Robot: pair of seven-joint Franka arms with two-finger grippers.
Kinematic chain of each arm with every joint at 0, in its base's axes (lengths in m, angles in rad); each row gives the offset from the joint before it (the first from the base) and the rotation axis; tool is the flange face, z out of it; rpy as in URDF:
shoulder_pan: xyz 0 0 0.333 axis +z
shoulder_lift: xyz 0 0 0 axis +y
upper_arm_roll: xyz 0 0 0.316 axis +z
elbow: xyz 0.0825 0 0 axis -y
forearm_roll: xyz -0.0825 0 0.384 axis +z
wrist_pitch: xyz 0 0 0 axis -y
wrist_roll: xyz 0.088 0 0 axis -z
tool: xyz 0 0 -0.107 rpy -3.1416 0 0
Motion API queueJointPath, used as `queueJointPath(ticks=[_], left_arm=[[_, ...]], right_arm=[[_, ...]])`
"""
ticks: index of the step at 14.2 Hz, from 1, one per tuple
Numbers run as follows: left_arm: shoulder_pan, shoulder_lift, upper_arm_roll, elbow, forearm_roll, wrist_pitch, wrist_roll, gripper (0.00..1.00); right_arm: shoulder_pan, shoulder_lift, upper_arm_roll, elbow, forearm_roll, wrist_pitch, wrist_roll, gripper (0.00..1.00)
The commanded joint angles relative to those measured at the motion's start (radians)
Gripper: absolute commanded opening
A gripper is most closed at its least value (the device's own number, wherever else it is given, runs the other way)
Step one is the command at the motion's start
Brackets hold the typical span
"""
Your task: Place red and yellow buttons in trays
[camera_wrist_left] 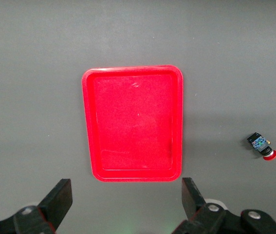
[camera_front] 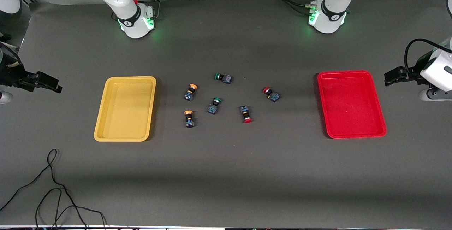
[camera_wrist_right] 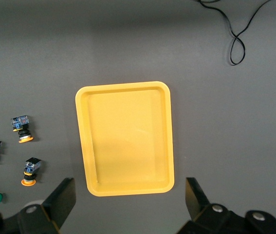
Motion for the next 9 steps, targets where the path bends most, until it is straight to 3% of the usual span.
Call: queueJointPath(ticks=[1, 6, 9], left_arm=[[0.012, 0.018, -0.011, 0.045, -0.003, -0.05, 0.009, 1.0], [0.01, 0.021, -0.011, 0.047, -0.003, -0.065, 0.009, 1.0], [0.007, 0.031, -0.012, 0.046, -0.003, -0.077, 0.01, 1.0]], right_arm=[[0.003, -0.023, -0.001, -0.023, -0.02, -0.008, -0.019, 1.0], [0.017, -0.017, 0.011, -0.023, -0.026, -0.025, -0.008, 1.0], [0.147, -0.057, 0.011, -0.071, -0.019, -0.036, 0.192, 1.0]])
